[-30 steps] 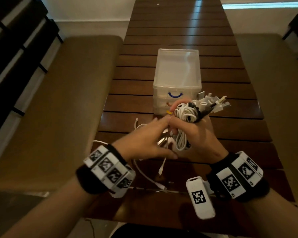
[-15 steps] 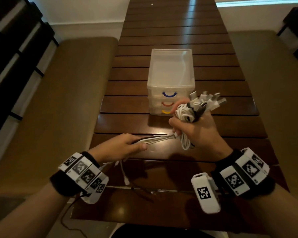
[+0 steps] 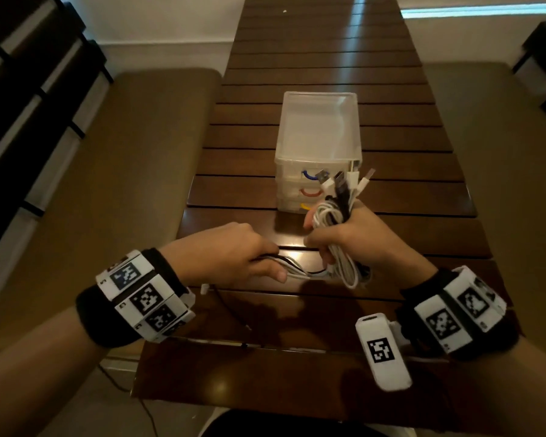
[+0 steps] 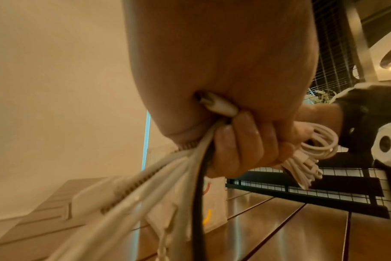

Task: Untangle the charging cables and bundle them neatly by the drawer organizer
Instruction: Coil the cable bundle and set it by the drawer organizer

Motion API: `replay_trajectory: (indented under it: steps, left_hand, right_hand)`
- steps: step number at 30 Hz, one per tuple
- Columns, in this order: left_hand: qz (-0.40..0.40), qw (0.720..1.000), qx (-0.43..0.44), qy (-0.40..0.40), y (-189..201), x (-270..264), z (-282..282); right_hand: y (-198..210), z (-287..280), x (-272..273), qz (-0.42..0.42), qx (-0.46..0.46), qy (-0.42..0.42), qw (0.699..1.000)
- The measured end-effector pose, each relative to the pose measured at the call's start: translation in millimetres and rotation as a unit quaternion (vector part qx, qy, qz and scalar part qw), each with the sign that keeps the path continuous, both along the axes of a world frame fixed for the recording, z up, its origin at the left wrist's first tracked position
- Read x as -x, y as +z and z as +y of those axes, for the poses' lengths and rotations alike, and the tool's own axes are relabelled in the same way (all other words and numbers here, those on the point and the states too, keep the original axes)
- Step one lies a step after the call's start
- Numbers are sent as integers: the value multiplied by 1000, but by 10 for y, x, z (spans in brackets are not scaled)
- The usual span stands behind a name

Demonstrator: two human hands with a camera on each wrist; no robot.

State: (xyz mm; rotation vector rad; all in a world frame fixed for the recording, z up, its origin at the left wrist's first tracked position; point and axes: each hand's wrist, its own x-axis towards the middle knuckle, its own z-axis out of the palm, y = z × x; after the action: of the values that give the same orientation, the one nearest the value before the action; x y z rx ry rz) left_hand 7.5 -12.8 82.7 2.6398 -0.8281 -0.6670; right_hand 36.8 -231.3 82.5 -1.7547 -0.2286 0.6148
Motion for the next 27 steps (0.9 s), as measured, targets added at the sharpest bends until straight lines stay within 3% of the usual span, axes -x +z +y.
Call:
replay_trajectory:
  steps: [4,12,17,20,27]
  left_hand:
    - [-5,999,40,-14,41,-14,-97]
    - [94,981,148,80,-124,44,-219]
    - [150,952,241,110,-89,156,-284]
    - [136,949,255,125,-96,153,-301]
    - [56,962,238,118,-239,225,-349]
  right_hand:
    - [-8,-16,-10,61,-7,42,997]
    - [-100,-10,65,29,10,111,993]
    - [-224,-6,123,120,-43,127,984]
    - [-230,-2,133,159,-89,118,976]
    - [-269,17,141,135,-55,154,977]
